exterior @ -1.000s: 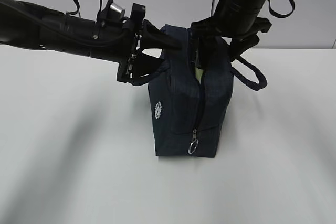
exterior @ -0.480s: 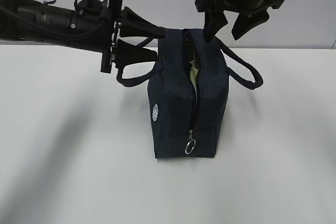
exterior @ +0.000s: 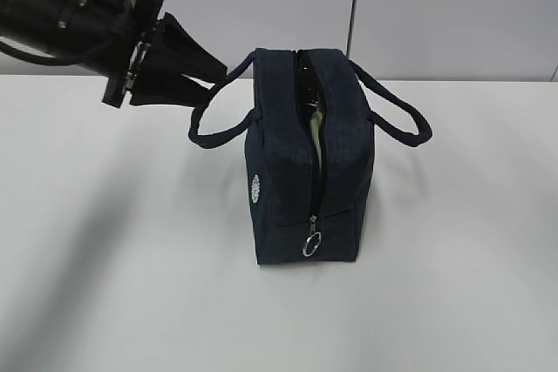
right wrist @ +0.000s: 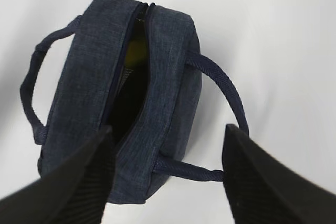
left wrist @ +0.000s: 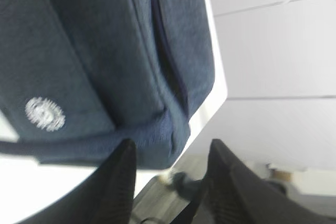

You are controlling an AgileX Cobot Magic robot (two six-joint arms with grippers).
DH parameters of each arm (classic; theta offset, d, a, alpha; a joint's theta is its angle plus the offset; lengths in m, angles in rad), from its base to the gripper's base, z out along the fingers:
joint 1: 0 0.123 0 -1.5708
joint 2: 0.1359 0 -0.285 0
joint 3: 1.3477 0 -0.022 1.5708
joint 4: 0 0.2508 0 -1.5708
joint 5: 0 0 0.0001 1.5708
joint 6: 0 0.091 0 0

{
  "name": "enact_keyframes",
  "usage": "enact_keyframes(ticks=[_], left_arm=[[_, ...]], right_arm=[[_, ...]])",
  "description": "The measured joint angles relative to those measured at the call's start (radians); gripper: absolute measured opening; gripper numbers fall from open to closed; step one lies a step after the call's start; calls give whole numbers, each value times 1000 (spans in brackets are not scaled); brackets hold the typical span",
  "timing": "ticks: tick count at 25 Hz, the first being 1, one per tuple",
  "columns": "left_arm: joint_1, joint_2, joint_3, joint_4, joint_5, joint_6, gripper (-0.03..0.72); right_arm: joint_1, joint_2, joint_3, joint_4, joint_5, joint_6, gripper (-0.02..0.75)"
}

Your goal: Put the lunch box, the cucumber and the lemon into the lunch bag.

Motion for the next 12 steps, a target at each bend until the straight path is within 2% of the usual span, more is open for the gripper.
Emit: enact_keyframes(ticks=[8,12], left_arm=[[0,-162,0,433,26,-190,291],[0,-241,0,628,40,-308,276]], right_arm=[[0,-111,2,68,6,-11,477],[0,-184,72,75,6,-23,477]])
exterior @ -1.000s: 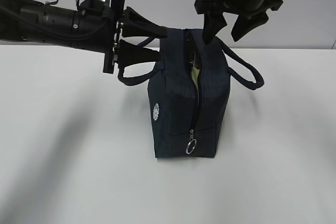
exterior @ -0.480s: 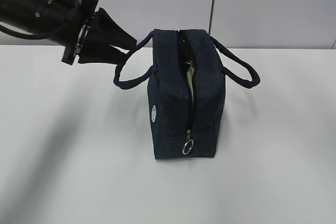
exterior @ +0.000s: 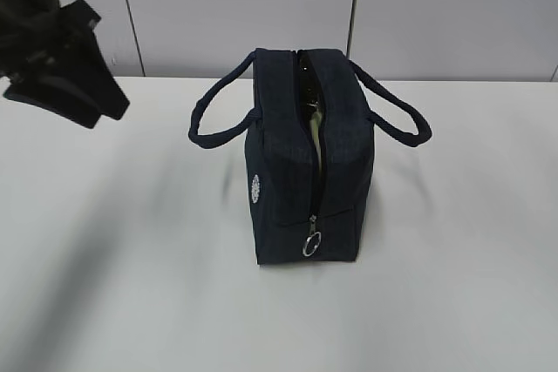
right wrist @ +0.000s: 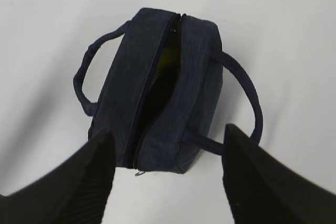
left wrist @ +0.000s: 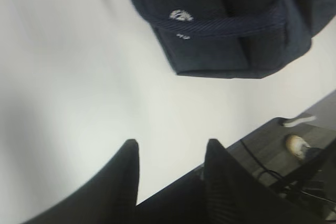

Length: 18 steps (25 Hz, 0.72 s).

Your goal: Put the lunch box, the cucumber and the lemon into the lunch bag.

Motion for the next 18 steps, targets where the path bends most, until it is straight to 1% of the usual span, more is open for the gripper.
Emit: enact_keyframes(ticks=[3,5,7,10,13,15,18], left_arm=[[-2,-65,0,142,2,-78,250],[-19,-105,0,223,5,-129,242],[-45,-147,0,281,11,-160,239],[-88,-204,0,332,20,-188,238],[-126,-260,0,360,24,-199,237],[-138,-298,7,364,24,-205,237],[-140,-370,52,369,24,-210,237]], right_arm=[[0,-74,91,0,2,-10,476],[0,-124,152,0,2,-22,476],[0,-183,215,0,2,-33,476],[0,-272,303,0,2,-57,476],[0,-356,387,0,2,-75,476],[0,-403,437,4,0,-83,476],[0,-473,526,20,-17,-89,475]])
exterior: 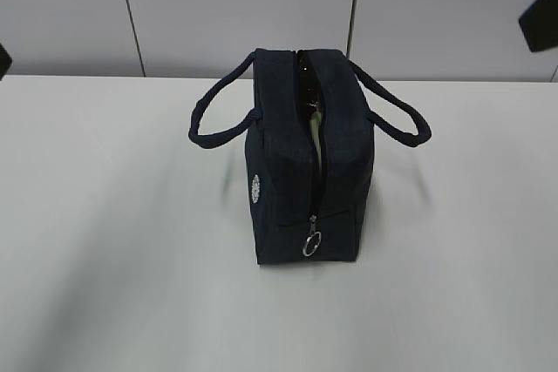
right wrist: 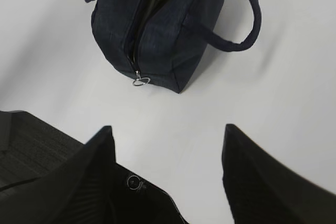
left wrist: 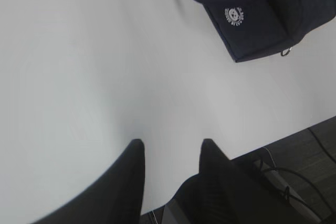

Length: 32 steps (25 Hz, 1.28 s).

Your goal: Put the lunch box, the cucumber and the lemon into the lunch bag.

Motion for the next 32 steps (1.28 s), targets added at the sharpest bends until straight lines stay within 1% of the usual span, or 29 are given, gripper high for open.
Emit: enact_keyframes(ticks=[5,9,13,16,18,20,23,28,30,32], left_arm=[[0,-139,138,6,5,-14,237],[0,-277,207,3,9,-22,237],[0,-396,226,-9,16,-22,237],[0,-459,225,-49,20,-22,237],[0,-480,225,-75,24,-22,237],[0,-482,225,-94,25,-22,237],[0,-484,225,-94,24,-24,237],[0,-491,225,-94,24,-14,237],[0,-491,225,-94,24,-14,237],[0,-491,225,-94,24,-14,237]], right_arm=[[0,-114,145,39,-68,-41,475],[0,-191,218,65,-101,-85,475],[0,-206,235,66,-98,-96,475],[0,-196,239,68,-98,-97,475],[0,-182,239,88,-102,-83,475],[0,-165,265,133,-126,-82,475],[0,-171,341,182,-236,-115,475],[0,-240,515,210,-456,-186,475],[0,-245,580,263,-520,-236,475],[0,-245,652,363,-583,-339,475]])
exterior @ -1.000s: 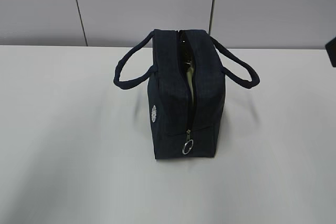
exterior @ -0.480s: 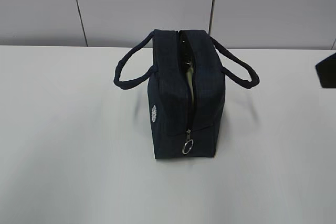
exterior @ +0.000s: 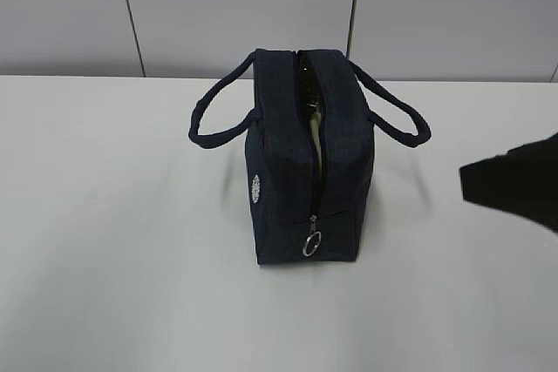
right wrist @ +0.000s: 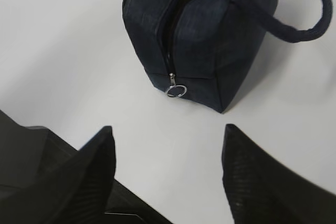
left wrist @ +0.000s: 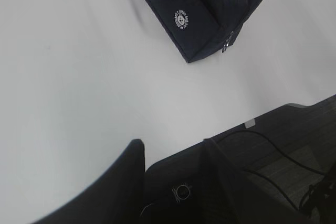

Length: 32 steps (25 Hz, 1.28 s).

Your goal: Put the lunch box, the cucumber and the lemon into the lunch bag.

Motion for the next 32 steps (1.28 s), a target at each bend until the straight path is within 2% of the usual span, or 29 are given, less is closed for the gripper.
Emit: enact_keyframes(ticks=[3,6,10,12,13,16,21,32], left_arm=[[0,0,0,2,0,0,237],[0,-1,0,2,0,0,237],[0,-1,0,2,0,0,237],[0,-1,0,2,0,0,237],[0,-1,0,2,0,0,237],[0,-1,0,2,0,0,237],[0,-1,0,2,0,0,237],[0,-1,0,4,0,0,237]], right_arm=[[0,0,115,224,-111,-222,475],[0,13,207,526,-214,-510,475],[0,71,299,971,-262,-1061,475],[0,114,321,1147,-277,-1327,475],[0,141,326,1196,-281,-1421,475],[0,228,328,1253,-243,-1534,475],[0,411,323,1260,-63,-1611,475],[0,708,143,1265,-21,-1641,475]])
